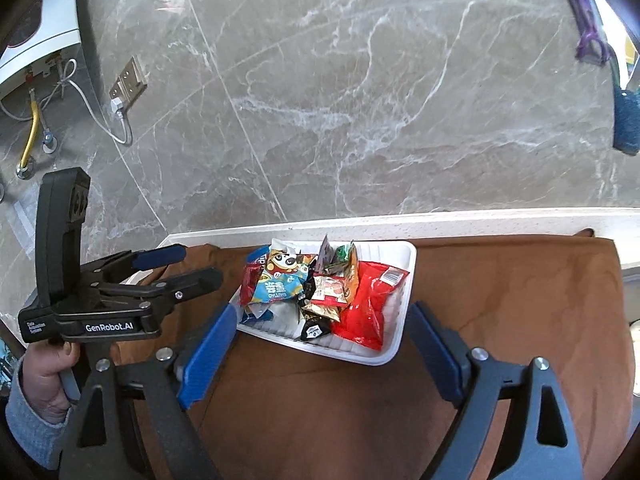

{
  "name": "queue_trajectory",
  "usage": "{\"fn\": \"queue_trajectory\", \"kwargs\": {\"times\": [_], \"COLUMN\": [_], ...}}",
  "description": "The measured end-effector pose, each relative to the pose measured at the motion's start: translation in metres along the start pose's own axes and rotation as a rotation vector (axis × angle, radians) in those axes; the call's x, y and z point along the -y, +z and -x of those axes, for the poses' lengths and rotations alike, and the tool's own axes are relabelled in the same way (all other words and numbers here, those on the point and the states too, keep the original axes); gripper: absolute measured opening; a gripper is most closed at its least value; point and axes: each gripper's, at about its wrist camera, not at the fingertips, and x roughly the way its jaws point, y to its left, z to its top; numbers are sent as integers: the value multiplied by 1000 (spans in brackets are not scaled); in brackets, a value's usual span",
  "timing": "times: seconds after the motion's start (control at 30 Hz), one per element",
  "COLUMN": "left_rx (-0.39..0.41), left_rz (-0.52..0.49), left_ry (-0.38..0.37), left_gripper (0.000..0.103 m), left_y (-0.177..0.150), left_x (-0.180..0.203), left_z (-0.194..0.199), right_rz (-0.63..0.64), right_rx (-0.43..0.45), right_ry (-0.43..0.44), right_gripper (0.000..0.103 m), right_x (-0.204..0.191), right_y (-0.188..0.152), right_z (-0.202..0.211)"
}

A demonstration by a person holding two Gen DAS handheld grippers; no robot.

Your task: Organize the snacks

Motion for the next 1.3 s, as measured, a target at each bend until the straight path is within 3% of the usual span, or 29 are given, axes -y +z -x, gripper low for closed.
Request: {"fn": "queue_trajectory", "kwargs": {"times": [1.3], "left_rx": [123], "left_rz": [-135], "left_ry": [59], "left_gripper": [91], "left_y": [-34], "left_x": [74], "left_z": [134], "right_rz": [18], "right_rx": [120], "right_ry": [-34], "right_gripper": [98], "right_x": [-16], "right_y": [-46], "right_z": [121]}}
